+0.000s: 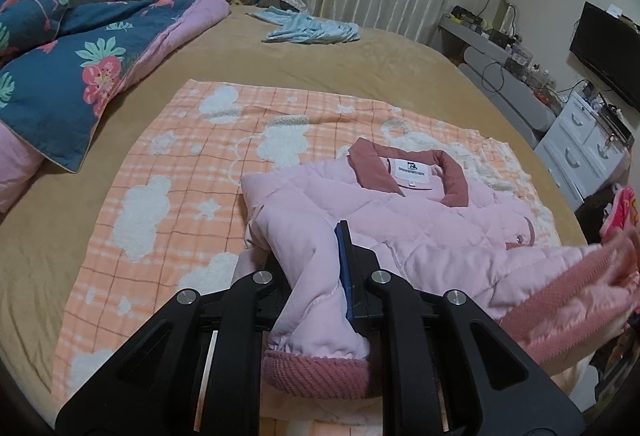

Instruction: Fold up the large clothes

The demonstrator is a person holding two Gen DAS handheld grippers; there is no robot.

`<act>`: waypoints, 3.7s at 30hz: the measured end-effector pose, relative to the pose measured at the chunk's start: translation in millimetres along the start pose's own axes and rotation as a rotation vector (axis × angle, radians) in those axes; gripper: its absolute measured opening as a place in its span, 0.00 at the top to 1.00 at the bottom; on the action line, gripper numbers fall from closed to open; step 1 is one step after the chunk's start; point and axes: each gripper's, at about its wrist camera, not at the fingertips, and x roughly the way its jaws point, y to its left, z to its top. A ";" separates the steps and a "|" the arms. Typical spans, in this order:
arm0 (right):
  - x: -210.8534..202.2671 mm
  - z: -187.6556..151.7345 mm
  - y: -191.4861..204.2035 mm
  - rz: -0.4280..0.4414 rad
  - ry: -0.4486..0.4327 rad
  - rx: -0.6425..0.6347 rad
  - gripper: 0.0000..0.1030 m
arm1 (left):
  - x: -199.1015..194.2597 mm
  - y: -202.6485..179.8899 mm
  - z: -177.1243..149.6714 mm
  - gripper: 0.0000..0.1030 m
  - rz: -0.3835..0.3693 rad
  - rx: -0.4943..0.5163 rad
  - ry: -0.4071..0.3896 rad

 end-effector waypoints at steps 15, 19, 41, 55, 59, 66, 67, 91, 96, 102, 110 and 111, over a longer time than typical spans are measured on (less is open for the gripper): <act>79.6 -24.4 -4.3 -0.036 0.232 -0.067 0.04 | 38.9 14.6 -4.3 0.91 0.059 -0.020 0.053; 101.3 -34.0 7.2 -0.031 0.267 -0.126 0.04 | 42.5 17.2 -7.3 0.90 0.062 -0.013 0.054; 146.9 -23.9 24.0 -0.152 0.259 -0.232 0.53 | 2.0 12.9 -0.2 0.32 -0.070 -0.027 -0.017; 138.4 -42.5 26.9 -0.134 0.342 -0.346 0.25 | 1.8 72.2 -48.7 0.09 0.014 -0.048 -0.032; 134.7 -46.0 31.0 -0.148 0.309 -0.376 0.52 | 32.8 71.4 -68.0 0.09 -0.053 -0.044 0.038; 145.0 -31.9 72.6 -0.153 0.211 -0.484 0.76 | 38.5 41.1 -66.0 0.88 0.010 0.080 0.004; 150.6 -23.9 82.3 -0.157 0.190 -0.495 0.77 | 34.4 39.6 -61.1 0.89 0.021 0.084 -0.022; 306.0 -17.6 32.2 -0.512 0.321 -0.500 0.78 | 123.9 34.2 3.5 0.86 0.207 0.067 -0.024; 304.6 -26.2 14.6 -0.502 0.333 -0.445 0.76 | 128.4 33.2 1.7 0.84 0.211 0.068 -0.026; 294.8 -26.0 17.2 -0.514 0.347 -0.418 0.65 | 124.5 31.7 0.5 0.79 0.223 0.065 -0.029; 252.0 -22.5 22.4 -0.490 0.330 -0.377 0.21 | 104.4 33.6 0.9 0.62 0.221 0.053 -0.037; 244.2 -22.6 23.3 -0.478 0.322 -0.366 0.19 | 99.3 32.7 0.9 0.55 0.219 0.057 -0.043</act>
